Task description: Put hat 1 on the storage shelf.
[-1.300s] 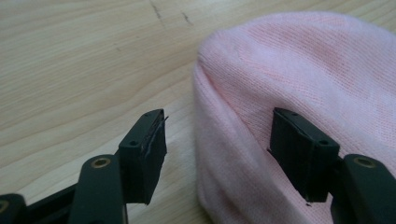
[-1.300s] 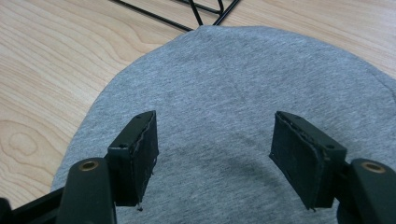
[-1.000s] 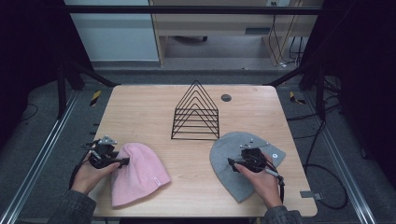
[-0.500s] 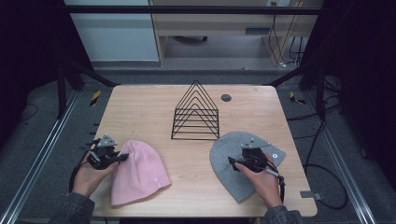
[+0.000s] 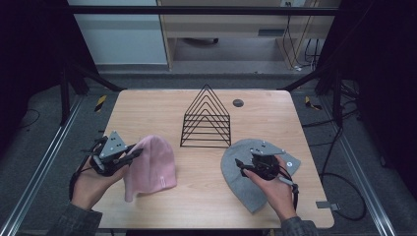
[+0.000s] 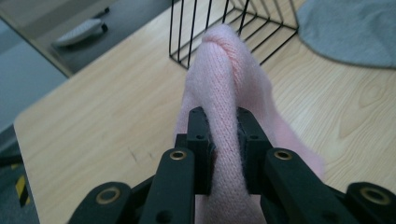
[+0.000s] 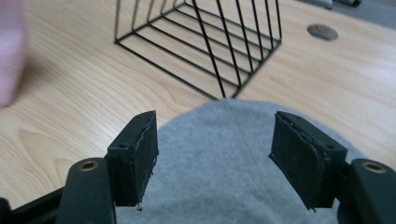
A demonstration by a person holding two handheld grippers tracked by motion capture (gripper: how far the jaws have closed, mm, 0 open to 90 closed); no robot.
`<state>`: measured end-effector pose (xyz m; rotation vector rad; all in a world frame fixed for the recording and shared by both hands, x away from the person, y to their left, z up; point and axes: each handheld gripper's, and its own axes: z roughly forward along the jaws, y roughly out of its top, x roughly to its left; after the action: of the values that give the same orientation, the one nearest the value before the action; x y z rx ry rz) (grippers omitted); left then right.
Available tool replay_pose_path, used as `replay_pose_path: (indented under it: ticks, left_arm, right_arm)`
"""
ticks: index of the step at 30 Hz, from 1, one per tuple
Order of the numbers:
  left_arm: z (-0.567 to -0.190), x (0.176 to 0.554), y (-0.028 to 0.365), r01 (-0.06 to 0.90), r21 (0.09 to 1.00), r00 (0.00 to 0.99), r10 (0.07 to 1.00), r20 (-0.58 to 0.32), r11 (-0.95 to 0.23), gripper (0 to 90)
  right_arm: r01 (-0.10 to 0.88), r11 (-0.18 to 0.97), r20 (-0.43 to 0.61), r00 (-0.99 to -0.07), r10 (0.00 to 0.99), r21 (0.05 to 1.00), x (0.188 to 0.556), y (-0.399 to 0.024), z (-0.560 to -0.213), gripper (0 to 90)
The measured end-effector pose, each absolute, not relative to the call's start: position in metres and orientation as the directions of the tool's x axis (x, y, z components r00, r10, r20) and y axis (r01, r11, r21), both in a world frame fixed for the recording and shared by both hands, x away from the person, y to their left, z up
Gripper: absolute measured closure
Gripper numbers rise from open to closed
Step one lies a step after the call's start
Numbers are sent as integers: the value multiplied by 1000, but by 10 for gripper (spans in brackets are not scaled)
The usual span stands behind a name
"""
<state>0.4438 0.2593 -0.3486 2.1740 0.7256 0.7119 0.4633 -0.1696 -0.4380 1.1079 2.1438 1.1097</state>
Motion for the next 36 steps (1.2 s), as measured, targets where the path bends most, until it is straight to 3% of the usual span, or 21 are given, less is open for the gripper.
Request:
replay_pose_path:
  ticks: [20, 30, 36]
  left_arm:
    - [-271, 470, 225, 163, 819, 760, 600, 252, -550, 782]
    - [-244, 460, 206, 94, 837, 796, 546, 262, -539, 780]
    - [-243, 458, 196, 68, 844, 811, 522, 264, -532, 779]
  right_arm:
    - [317, 456, -94, -729, 678, 831, 468, -102, -387, 326]
    - [322, 450, -19, -796, 605, 833, 480, -78, -386, 354]
    - [316, 441, 24, -834, 552, 840, 486, -70, -380, 425]
